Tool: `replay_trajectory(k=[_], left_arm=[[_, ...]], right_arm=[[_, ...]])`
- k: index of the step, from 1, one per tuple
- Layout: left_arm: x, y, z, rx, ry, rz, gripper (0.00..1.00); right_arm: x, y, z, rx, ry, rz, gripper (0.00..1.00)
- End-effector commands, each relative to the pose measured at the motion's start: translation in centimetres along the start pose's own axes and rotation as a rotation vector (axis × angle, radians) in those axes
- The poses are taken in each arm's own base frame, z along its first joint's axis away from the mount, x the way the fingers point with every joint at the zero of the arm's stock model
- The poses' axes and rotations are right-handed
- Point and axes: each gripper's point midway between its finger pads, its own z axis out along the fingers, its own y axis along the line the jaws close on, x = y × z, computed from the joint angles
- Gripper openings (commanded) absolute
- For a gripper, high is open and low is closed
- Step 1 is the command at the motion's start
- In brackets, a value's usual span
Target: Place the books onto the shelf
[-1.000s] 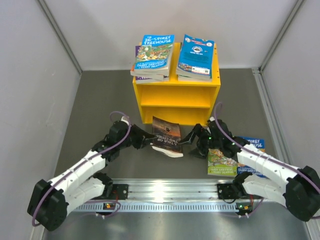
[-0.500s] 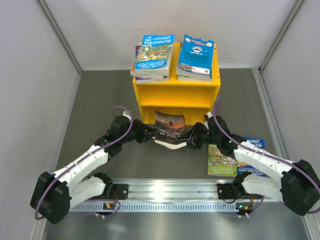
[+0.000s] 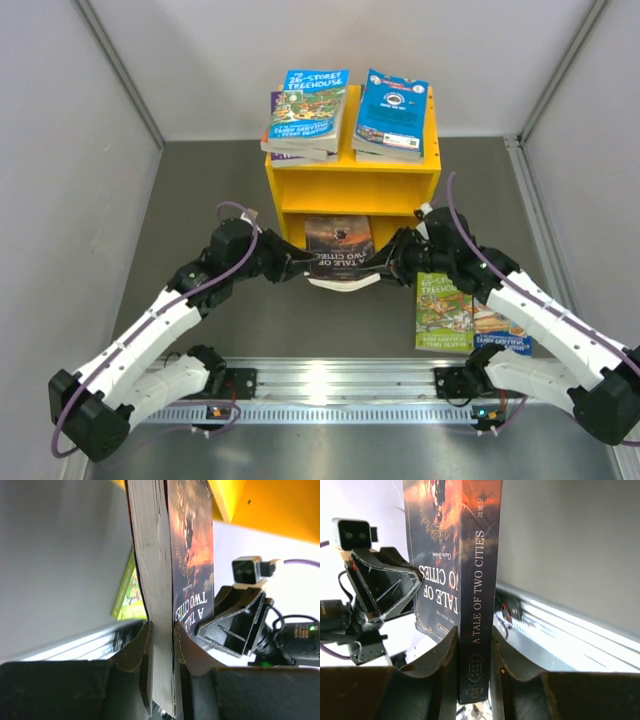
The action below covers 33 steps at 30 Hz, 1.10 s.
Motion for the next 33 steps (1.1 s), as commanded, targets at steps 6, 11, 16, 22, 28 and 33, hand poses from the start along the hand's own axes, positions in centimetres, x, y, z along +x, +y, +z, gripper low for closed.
replay_trajectory(k=[6,11,16,22,28,33], left_arm=[[2.1,-7.0,-3.6,0.13,0.098,0.119,0.0],[2.1,-8.9,-3.7,0.15,0.105,0.132,0.0],[1.7,-9.5,-3.0,0.147,0.092,0.171,0.0],[1.3,-9.6,-1.8,0.154,0.066,0.201,0.0],[1.2,-9.2,-0.9,0.144,0.06,0.227,0.0],[1.3,-8.8,-0.4,0.129,0.066,0.238,0.0]], right_arm=[[1.5,7.0,-5.1,-0.12,0.022,-0.132,0.0],[1.6,9.2,-6.9,-0.147,0.008,-0.153,0.0],[1.0,9.3,-8.2,-0.154,-0.049,-0.161,0.0],[-3.5,7.7,-8.8,-0.128,-0.2,-0.198,0.0],[-8.8,5.5,-9.3,-0.093,-0.336,-0.233,0.0],[-11.5,3.0,-8.8,-0.042,-0.383,-0.21,0.0]])
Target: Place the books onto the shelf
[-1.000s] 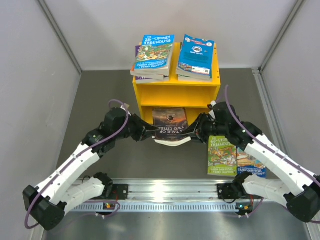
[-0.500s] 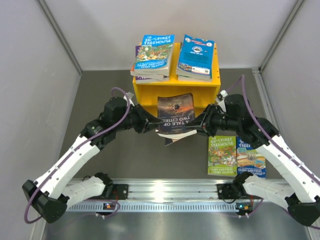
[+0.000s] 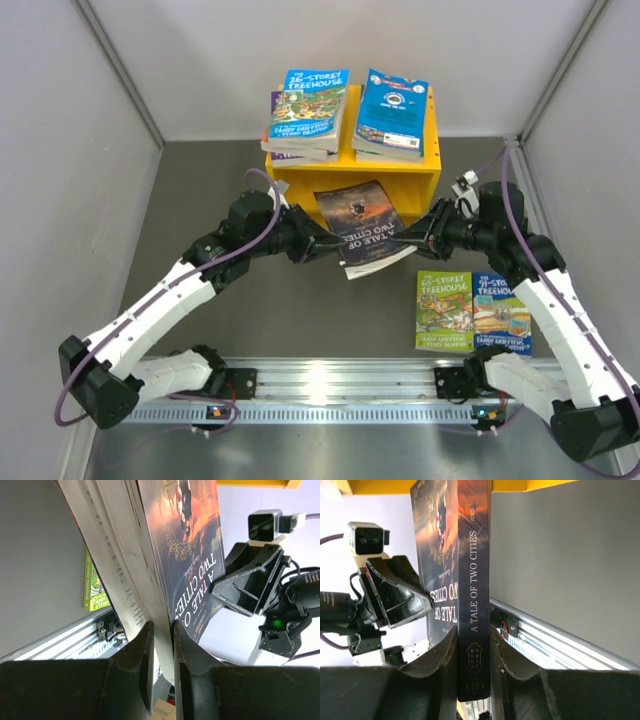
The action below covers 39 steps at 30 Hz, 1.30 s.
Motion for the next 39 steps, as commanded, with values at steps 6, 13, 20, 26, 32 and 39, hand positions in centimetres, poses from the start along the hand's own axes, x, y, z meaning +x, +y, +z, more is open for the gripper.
replay_trajectory(k=[6,13,20,26,32,39], left_arm=[[-1.1,0.1,-0.8,0.002,-0.048,0.081,0.52],[-0.8,1.2,-0.9,-0.032,-0.038,0.09,0.99],[-0.6,1.7,-1.2,-0.052,-0.036,0.097,0.99],[-0.5,2.2,-1.5,-0.075,-0.03,0.128,0.99],[-1.0,2.9,-2.6,-0.093,-0.05,0.156,0.99],[-1.6,3.4,-4.0,-0.086,-0.021,0.169,0.99]], right_arm=[[-7.0,-3.1,0.0,0.081,-0.271,-0.057,0.0],[-7.6,-5.3,0.8,0.114,-0.302,0.017,0.0],[-9.0,-5.4,0.5,0.111,-0.403,0.136,0.0],[-9.2,-7.8,-0.1,0.186,-0.523,0.243,0.0],[-8.3,-8.8,2.0,0.24,-0.536,0.306,0.0],[-10.3,-7.9,4.7,0.296,-0.624,0.351,0.0]])
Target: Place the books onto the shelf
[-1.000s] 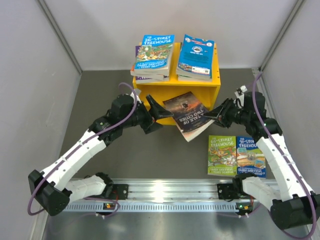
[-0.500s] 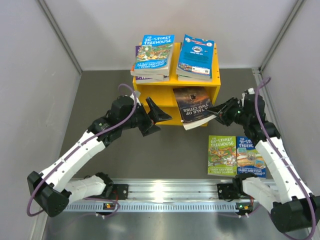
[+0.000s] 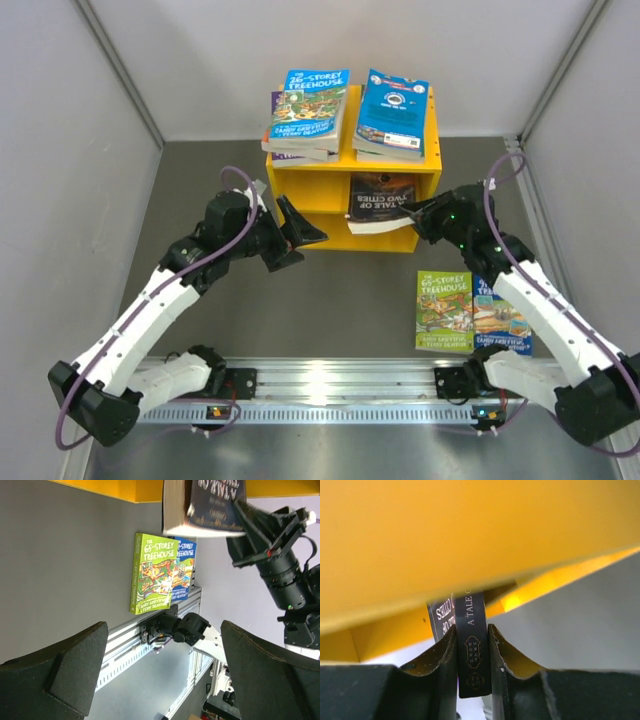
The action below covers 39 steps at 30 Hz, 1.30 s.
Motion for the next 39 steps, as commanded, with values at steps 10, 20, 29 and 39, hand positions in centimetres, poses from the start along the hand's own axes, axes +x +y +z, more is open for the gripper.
replay_trajectory(k=[10,20,29,39], left_arm=[[-1.7,0.6,-3.6,0.052,0.007,0.058,0.99],[-1.9,0.0,-4.2,0.056,-0.006,0.095,0.99],[-1.6,0.3,-4.3,0.067,-0.016,0.056,0.99],[-1.1,1.0,-4.8,0.07,-0.049,0.013,0.98]], right_arm=[[-3.1,-3.6,4.3,0.264,-0.207,0.137,0.0],[-3.2,-5.7,3.9,0.328,-0.202,0.145,0.74],[-4.0,-5.7,1.5,0.284,-0.187,0.121,0.79],[-4.7,-0.4,-1.0,0.081,-0.117,-0.047,0.76]])
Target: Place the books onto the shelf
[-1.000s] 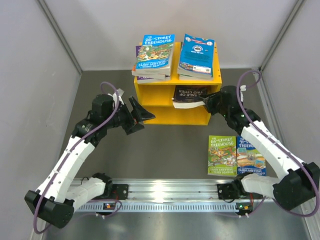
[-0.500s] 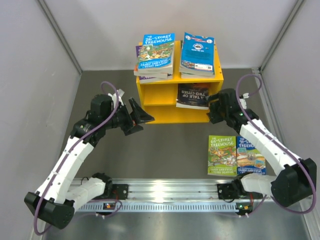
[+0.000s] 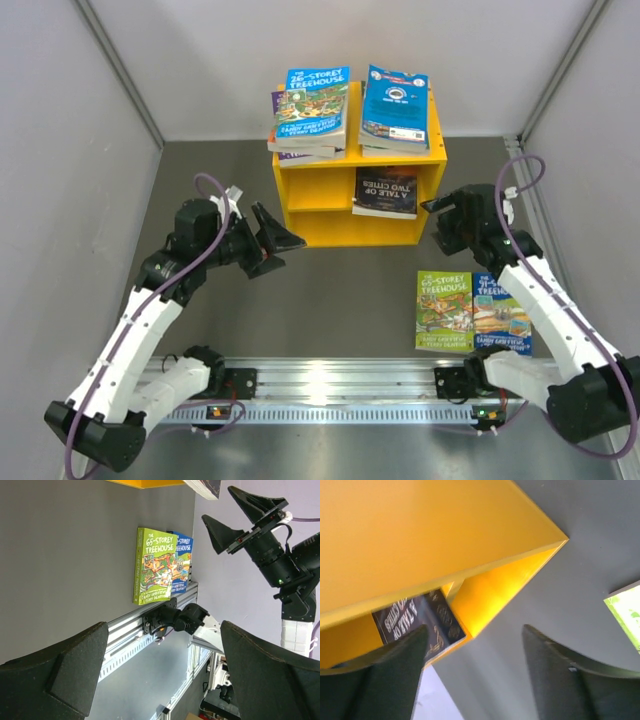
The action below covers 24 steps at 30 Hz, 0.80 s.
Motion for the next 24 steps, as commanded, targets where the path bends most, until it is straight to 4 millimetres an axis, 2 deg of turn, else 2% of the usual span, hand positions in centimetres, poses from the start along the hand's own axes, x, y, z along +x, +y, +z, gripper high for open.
replay_trajectory(k=[1,3,4,6,7,9,11,16,20,24], left_arm=[[-0.4,-0.7,-0.6,0.034,-0.046,0.012,0.98],[-0.4,-0.6,-0.8,0.033,-0.054,0.006,0.98],[-0.3,-0.6,-0.9,0.035,-0.057,0.003,0.98],[-0.3,-0.5,-0.9,0.033,-0.059,-0.004,0.98],[-0.4,-0.7,-1.0,0.037,-0.067,-0.001,0.98],[-0.4,-0.6,-1.1,0.032,-0.073,-0.005,0.98],[-0.5,-0.6,-1.2,0.03,-0.081,-0.005,0.97],[-0.4,-0.5,-1.6,0.022,-0.093,-0.013,0.97],[-0.3,-0.3,-2.0,0.005,-0.104,-0.013,0.97],[-0.6,-0.3,-2.6,-0.012,-0.127,0.01,0.97]], right_arm=[[0.2,4.0,-2.7,-0.164,0.054,-0.133,0.71],[1.6,4.1,-3.0,-0.188,0.117,-0.15,0.57],[2.0,4.0,-3.2,-0.195,0.133,-0.158,0.41],[3.2,3.3,-3.4,-0.195,0.158,-0.178,0.25],[3.5,3.2,-3.6,-0.203,0.161,-0.183,0.11],[4.5,2.4,-3.5,-0.193,0.18,-0.194,0.0],[5.2,1.8,-3.1,-0.184,0.201,-0.202,0.0],[5.8,2.4,-1.7,-0.188,0.215,-0.206,0.0],[4.8,4.0,-0.9,-0.202,0.184,-0.219,0.0],[3.5,4.6,0.3,-0.189,0.155,-0.227,0.0]])
